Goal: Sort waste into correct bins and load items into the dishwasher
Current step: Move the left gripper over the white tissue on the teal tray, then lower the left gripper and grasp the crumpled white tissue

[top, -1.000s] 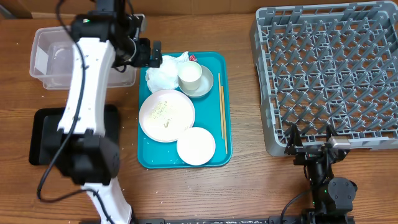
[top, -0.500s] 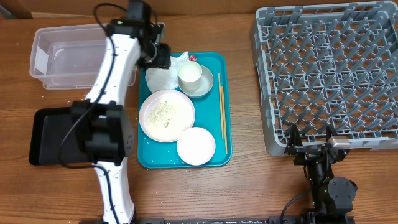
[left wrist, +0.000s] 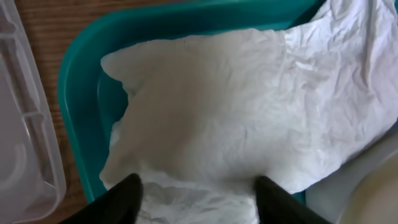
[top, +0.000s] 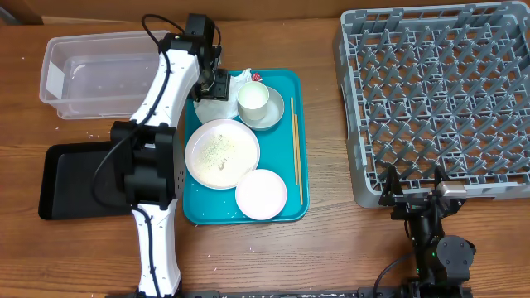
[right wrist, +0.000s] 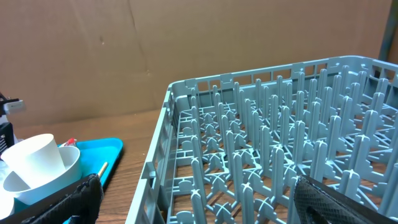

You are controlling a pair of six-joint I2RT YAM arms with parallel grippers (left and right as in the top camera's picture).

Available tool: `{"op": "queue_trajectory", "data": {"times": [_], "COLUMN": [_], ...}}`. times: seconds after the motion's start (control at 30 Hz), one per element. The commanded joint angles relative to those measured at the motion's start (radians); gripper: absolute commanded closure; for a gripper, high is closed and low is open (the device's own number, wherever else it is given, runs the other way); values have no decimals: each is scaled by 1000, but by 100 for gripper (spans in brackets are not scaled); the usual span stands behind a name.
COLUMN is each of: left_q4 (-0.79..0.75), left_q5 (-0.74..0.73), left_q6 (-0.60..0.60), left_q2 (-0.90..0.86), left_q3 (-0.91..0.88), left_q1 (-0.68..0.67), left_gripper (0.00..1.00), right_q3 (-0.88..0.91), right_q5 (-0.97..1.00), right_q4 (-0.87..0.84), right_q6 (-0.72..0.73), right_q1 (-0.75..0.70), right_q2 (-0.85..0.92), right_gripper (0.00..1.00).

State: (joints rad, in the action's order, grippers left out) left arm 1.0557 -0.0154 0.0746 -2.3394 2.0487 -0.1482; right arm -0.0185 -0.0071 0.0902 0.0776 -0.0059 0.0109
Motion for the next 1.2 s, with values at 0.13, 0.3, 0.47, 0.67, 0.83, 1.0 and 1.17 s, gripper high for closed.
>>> {"op": "queue_trajectory", "data": {"times": [0.13, 0.3, 0.47, 0.67, 0.83, 1.0, 1.17], "left_q4": [8, 2, 13, 97, 147, 75, 27], "left_q5": [14, 15, 15, 10, -3, -1, -1], "left_q6": [12, 11, 12, 43, 56, 41, 34], "left_q2": [-10, -11, -10, 2, 2, -2, -6], "left_q3": [16, -6, -9, 85, 202, 173, 74], "left_q1": [3, 3, 3, 4, 4, 4, 3], "left_gripper": [59, 71, 96, 96, 81, 33, 32], "right_q3": [10, 10, 10, 10, 10, 10, 10], "right_q5": [6, 6, 6, 6, 6, 6, 6], "right_q4": [-6, -5, -6, -6, -6, -6, -6], "right_q6": [-3, -3, -3, -3, -3, -3, -3], "right_q1": [0, 0, 0, 0, 0, 0, 0], "right_q2": [-8, -8, -8, -8, -8, -8, -8], "right_gripper": [0, 0, 0, 0, 0, 0, 0]}}
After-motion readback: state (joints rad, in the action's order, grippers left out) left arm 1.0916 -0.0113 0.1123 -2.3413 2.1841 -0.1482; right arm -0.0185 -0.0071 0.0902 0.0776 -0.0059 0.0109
